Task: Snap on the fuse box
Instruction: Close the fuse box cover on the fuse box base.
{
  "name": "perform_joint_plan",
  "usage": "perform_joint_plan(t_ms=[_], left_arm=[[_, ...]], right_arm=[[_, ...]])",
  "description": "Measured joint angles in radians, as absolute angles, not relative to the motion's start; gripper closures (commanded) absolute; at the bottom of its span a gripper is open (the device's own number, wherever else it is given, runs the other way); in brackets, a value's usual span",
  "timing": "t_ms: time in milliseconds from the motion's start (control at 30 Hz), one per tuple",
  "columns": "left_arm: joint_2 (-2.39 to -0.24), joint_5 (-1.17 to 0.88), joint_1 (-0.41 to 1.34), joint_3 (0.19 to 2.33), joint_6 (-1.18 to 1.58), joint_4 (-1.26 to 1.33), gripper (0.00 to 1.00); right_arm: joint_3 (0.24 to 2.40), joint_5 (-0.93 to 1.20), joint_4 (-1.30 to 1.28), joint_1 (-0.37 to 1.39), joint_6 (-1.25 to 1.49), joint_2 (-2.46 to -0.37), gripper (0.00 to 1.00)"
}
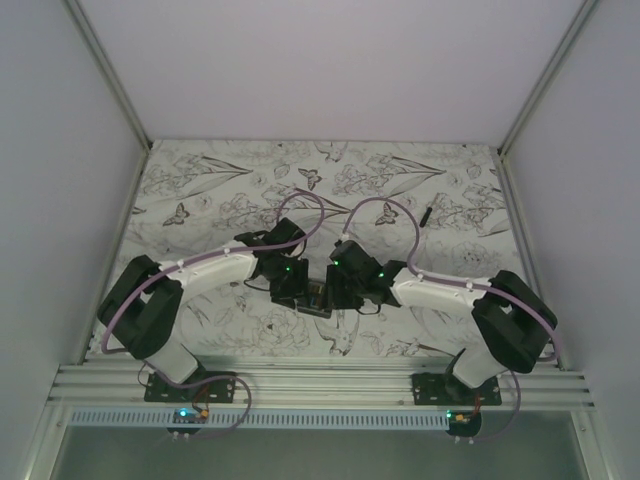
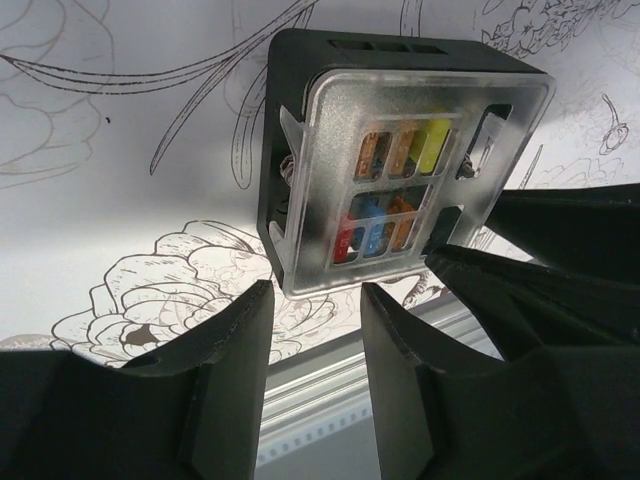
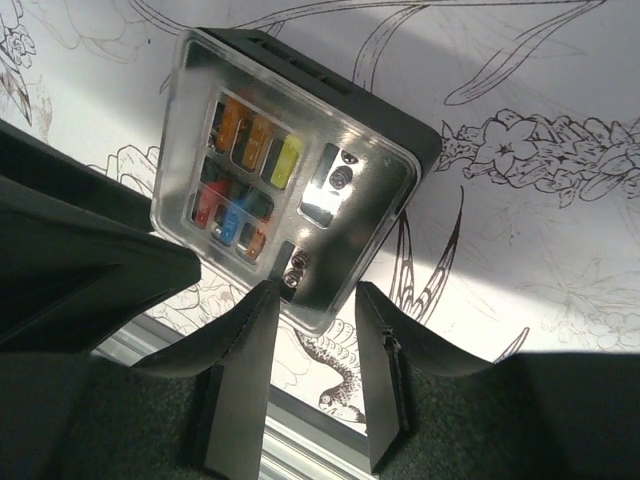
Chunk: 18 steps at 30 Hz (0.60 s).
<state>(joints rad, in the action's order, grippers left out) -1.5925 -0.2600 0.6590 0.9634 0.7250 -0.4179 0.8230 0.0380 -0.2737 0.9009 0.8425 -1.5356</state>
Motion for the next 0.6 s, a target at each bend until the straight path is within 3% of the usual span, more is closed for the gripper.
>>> perform_joint_plan(t_ms=[600], left_arm=[[-1.609,-0.293,0.627,0.931,0.744,-0.404,0.81]], right_arm=[[0.909,0.087,-0.331,0.892,0.841,-1.625,0.72]])
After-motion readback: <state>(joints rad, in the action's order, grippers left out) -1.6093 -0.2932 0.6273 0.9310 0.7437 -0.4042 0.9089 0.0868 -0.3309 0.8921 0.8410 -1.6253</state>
